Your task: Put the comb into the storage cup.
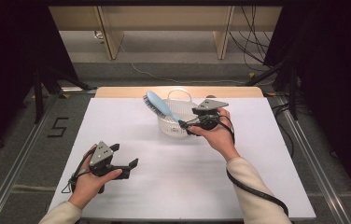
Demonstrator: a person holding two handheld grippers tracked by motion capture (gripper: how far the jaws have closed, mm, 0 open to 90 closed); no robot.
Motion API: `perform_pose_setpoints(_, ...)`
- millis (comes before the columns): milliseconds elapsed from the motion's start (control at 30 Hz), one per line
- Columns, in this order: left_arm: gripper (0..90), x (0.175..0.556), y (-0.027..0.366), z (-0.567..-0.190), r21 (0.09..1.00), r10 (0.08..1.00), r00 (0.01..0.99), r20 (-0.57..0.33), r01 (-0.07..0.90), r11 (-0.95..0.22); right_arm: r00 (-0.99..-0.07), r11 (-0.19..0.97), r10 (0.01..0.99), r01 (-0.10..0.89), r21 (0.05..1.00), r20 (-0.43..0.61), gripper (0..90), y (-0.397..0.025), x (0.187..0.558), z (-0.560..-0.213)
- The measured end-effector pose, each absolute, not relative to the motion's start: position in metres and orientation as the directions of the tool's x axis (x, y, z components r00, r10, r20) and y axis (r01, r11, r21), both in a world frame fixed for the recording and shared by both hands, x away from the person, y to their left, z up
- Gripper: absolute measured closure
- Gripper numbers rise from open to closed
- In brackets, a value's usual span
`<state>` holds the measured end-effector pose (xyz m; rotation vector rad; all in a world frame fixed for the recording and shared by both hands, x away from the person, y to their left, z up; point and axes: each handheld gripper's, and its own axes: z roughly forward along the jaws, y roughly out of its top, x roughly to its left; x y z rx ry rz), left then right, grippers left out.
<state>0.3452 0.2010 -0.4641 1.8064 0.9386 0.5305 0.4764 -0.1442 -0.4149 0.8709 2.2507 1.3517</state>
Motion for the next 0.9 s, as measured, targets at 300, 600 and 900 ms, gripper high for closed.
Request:
perform_pose_setpoints(300,7.3,0.345,0.201,-0.464,0.911,0.796,0.603,-0.056,0.357,-0.206,-0.740,0.344,0.672,0.309,0.887,-0.002,21.2,-0.152,0.467,-0.416)
perform_pose_setpoints(600,7.3,0.345,0.201,-0.464,0.910,0.796,0.603,-0.054,0.358,-0.209,-0.738,0.340,0.675,0.312,0.887,0.001,19.0,-0.161,0.458,-0.419)
perform_pose_setpoints(900,7.3,0.345,0.202,-0.464,0.910,0.797,0.601,-0.055,0.358,-0.207,-0.735,0.342,0.679,0.313,0.886,-0.002,18.1,-0.171,0.451,-0.421)
